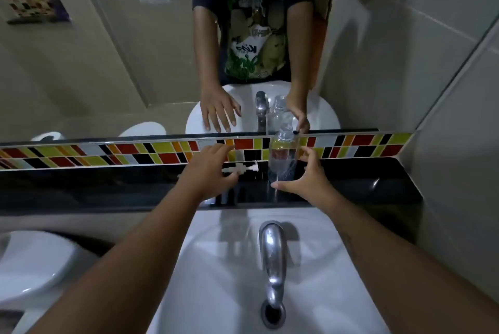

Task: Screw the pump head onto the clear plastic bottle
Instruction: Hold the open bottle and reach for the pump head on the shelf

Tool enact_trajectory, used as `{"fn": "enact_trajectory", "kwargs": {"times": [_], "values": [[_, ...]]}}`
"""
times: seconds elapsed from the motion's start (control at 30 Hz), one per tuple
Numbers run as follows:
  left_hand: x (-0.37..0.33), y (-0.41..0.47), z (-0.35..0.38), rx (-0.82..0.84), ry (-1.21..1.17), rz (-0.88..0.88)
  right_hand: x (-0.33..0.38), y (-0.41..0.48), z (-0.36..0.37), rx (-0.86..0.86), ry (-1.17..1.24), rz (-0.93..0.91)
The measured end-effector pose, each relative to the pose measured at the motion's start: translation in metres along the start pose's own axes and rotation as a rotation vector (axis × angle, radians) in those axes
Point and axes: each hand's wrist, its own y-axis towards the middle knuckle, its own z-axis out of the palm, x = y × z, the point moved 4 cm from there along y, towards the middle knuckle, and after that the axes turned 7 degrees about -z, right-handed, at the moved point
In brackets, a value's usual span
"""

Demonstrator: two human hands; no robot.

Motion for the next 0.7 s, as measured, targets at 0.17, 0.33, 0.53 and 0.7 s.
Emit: {"fn": "enact_trajectory", "kwargs": {"times": [0.17, 0.33, 0.53, 0.7], "values": [[0.003, 0.003, 0.023, 0.048, 0.008, -0.037, -0.025, 0.006, 0.019, -0.09, 0.133, 0.062], [0.014, 0.003, 0.042, 0.056, 0.003, -0.065, -0.03, 0.016, 0.03, -0.144, -0.006, 0.034], [0.026, 0.014, 0.058, 0.025, -0.016, -0.083, -0.035, 0.029, 0.03, -0.132, -0.13, 0.005], [0.025, 0.029, 0.066, 0.03, 0.042, -0.037, -0.038, 0.031, 0.03, -0.14, -0.159, -0.026]]}}
